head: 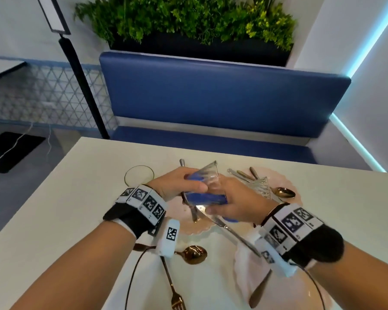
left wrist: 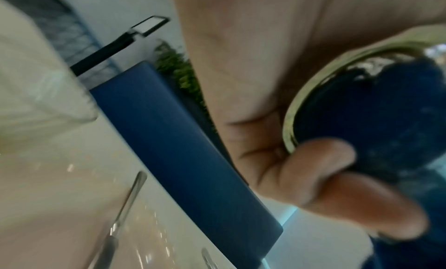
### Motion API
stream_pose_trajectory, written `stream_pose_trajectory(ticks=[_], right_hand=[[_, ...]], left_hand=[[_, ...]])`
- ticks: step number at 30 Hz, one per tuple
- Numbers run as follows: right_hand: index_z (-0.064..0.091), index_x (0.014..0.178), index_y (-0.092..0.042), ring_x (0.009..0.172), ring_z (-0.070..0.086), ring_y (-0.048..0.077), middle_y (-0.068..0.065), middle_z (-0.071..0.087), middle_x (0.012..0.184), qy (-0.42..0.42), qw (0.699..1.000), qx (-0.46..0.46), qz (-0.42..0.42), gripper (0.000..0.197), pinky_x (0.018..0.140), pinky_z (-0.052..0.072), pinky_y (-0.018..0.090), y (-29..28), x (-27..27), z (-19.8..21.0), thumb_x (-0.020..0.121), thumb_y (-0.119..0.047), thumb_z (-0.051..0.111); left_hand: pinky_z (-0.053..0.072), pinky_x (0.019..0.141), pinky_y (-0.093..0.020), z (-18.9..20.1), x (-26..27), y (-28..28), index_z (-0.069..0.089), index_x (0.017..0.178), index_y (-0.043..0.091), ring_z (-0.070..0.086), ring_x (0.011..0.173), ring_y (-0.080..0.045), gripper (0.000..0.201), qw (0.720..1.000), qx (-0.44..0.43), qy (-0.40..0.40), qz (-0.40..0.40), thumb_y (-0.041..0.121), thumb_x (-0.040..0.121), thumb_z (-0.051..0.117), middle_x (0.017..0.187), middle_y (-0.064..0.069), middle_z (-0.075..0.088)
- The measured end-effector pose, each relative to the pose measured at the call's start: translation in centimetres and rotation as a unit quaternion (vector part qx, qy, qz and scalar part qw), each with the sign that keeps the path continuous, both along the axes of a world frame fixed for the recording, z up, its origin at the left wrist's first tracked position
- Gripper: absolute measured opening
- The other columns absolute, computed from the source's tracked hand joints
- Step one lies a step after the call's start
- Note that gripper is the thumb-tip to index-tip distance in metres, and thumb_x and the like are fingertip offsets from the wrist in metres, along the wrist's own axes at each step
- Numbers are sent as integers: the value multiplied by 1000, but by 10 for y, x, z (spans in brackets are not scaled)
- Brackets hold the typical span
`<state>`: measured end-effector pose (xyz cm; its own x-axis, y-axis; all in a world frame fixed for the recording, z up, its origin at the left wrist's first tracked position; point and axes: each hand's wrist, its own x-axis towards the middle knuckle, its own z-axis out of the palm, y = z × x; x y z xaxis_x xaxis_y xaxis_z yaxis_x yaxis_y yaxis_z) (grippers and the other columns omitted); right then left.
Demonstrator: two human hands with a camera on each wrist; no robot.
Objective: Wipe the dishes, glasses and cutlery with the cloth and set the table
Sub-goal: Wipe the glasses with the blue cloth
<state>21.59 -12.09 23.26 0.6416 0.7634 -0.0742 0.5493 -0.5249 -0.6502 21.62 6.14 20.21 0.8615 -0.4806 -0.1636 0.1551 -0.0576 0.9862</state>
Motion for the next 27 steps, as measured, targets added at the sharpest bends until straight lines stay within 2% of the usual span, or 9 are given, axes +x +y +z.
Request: stream_pose_trajectory(ticks=[2, 4, 7, 11, 14, 18, 21, 25, 27], right_hand=[[62, 93, -18, 70, 59, -5, -10, 62, 81, 139, 989, 40, -37, 19, 68, 47, 7, -4, -4, -3, 81, -4, 68], [61, 84, -14, 64, 60, 2, -5, 63, 72, 289, 942, 134, -103, 24, 62, 49, 12, -9, -11, -7, 77, 9, 65], [62, 86, -8, 70, 61, 18, 7, 64, 76, 363, 876, 261, -181, 24, 64, 54, 23, -12, -10, -8, 74, 12, 65], [65, 105, -17, 93, 56, 11, -4, 61, 100, 25, 987, 82, -137, 27, 85, 46, 23, -2, -5, 1, 81, -5, 67], [58, 121, -13, 105, 48, 7, -3, 53, 115, -98, 994, -29, -45, 40, 88, 34, 7, 8, -9, -1, 82, -2, 60], [60, 95, 0, 61, 54, 5, 4, 58, 75, 176, 965, 153, -122, 25, 64, 46, 26, 5, -13, 4, 73, 12, 63], [63, 85, -9, 61, 64, 12, 4, 66, 69, 425, 822, 328, -189, 23, 57, 53, 25, -3, -17, 4, 67, 6, 66], [63, 85, -10, 56, 66, 13, 3, 69, 64, 424, 789, 341, -285, 16, 50, 51, 24, 1, -27, -3, 79, 4, 63], [61, 87, -10, 56, 65, 6, -4, 68, 63, 362, 836, 323, -257, 15, 51, 50, 19, 2, -28, -2, 81, 3, 63]], left_hand=[[52, 76, -29, 6, -1, -2, 67, 97, 13, 64, 79, -13, 55, 982, 158, -108, -4, 39, 50, 79, 85, 4, 68], [50, 82, -29, 7, -4, -7, 61, 112, 18, 60, 89, -14, 69, 936, 279, -216, 16, 40, 52, 85, 92, 8, 61], [51, 89, -32, 7, -11, -13, 48, 128, 31, 61, 103, -17, 76, 961, 185, -171, 110, 59, 61, 73, 112, 5, 60], [49, 51, -24, 16, -21, -21, 61, 100, 26, 62, 62, -18, 76, 975, -1, 149, 165, 84, 66, 26, 83, -3, 68], [39, 39, -11, 21, -20, -30, 57, 79, 17, 54, 40, -7, 59, 941, -123, 224, 222, 69, 86, 31, 53, 2, 61], [38, 48, -17, 5, -17, -46, 53, 71, 21, 49, 51, -5, 29, 938, -41, -20, 344, 41, 91, 48, 62, 6, 54], [44, 63, -11, -10, -23, -46, 53, 87, 23, 55, 64, 4, 16, 931, 0, -221, 292, 38, 86, 49, 75, 10, 57], [48, 61, -11, -14, -22, -44, 47, 115, 26, 60, 71, -3, 21, 968, 59, -143, 198, 34, 95, 46, 83, 5, 60], [47, 52, -17, -5, -17, -41, 54, 108, 23, 58, 62, -12, 35, 983, 64, -7, 173, 52, 90, 47, 76, 2, 62]])
